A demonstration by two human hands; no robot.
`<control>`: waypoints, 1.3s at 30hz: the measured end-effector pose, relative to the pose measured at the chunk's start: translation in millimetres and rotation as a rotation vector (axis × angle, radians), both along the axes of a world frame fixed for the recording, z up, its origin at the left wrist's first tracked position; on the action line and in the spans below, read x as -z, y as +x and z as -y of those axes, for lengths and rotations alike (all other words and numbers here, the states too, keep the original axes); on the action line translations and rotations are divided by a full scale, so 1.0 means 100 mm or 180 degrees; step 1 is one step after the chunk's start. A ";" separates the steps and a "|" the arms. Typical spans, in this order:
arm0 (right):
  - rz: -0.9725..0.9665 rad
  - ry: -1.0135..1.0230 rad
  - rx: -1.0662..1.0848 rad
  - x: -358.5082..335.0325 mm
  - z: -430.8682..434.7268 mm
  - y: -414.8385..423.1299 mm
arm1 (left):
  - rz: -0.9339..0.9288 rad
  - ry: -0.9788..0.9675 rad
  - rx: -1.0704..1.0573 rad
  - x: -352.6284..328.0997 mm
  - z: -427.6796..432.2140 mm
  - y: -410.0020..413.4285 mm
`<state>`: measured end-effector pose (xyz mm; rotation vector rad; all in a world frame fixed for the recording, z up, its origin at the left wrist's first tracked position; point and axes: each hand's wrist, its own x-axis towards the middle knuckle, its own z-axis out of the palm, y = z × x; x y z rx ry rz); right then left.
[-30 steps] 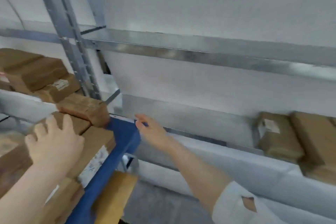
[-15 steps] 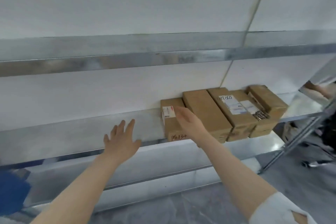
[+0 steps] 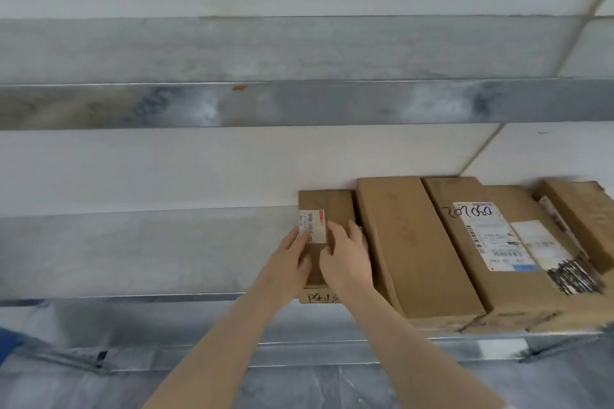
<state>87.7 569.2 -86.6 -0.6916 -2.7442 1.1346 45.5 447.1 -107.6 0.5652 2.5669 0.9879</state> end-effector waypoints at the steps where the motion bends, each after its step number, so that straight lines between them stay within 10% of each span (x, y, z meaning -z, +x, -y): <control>1: 0.0008 0.0038 0.0010 0.03 0.00 -0.03 | 0.0006 0.0095 -0.0019 0.02 -0.03 -0.03; 23: -0.0518 -0.1273 -0.0618 0.32 0.31 0.12 | -0.0413 0.0458 -0.0751 0.01 0.58 0.12; 39: -0.0986 -0.1732 -0.3004 -1.29 3.89 -0.21 | -0.1582 -0.0272 -0.3104 -1.77 3.96 0.99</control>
